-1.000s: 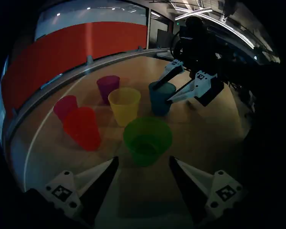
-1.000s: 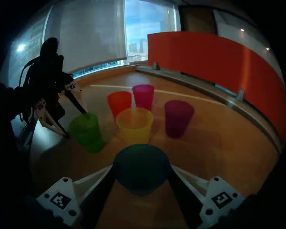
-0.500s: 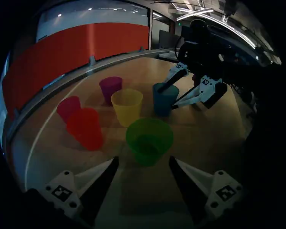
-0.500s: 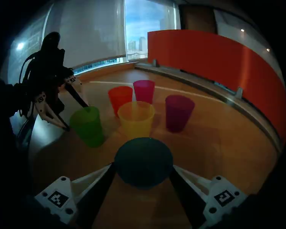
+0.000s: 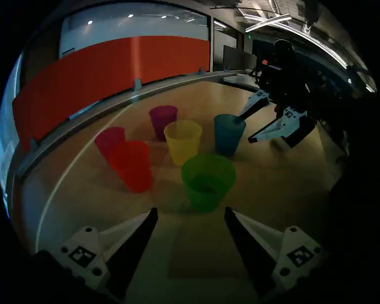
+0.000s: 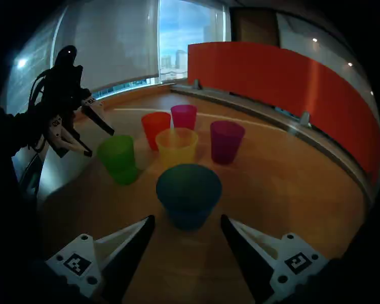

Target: Pour water

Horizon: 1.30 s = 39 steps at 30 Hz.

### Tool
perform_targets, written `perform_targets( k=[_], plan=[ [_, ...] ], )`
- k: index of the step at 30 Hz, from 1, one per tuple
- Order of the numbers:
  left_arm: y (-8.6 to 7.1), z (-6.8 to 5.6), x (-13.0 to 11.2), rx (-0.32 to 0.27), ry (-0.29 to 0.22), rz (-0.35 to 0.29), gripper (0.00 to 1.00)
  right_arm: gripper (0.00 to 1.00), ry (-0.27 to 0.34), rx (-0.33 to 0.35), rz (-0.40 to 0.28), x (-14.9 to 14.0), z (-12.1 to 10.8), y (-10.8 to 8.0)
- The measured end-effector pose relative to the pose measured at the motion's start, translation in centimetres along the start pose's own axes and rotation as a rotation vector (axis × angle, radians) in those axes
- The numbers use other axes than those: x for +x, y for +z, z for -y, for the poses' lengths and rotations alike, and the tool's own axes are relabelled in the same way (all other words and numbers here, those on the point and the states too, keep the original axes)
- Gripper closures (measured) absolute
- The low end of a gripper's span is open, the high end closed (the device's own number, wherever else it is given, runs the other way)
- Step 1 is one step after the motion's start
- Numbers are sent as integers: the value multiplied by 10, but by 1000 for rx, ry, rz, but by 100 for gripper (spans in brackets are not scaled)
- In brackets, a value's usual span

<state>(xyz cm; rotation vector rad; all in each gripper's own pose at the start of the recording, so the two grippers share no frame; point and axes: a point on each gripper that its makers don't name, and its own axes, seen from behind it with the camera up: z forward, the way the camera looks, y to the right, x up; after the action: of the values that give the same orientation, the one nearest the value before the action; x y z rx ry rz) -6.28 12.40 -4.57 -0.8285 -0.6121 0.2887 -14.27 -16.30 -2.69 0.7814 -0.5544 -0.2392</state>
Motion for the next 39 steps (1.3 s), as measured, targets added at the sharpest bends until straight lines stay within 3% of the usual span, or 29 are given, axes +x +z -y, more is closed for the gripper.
perform_targets(
  k=[9,19,27,33,39],
  plan=[
    [-29,9,-2,85,-35,-48,2,0,14,-67,-33,-8,-3,-36],
    [-53,22,0,206,-83,-133,2,0,32,-144,-80,-14,-11,-57],
    [-68,37,4,290,-147,-218,2,0,74,-274,-157,-3,-33,-76],
    [-81,54,18,376,-169,-294,2,0,118,-381,-235,13,-52,-89],
    [-89,61,30,434,-194,-369,2,0,135,-464,-289,25,-62,-97]
  ],
)
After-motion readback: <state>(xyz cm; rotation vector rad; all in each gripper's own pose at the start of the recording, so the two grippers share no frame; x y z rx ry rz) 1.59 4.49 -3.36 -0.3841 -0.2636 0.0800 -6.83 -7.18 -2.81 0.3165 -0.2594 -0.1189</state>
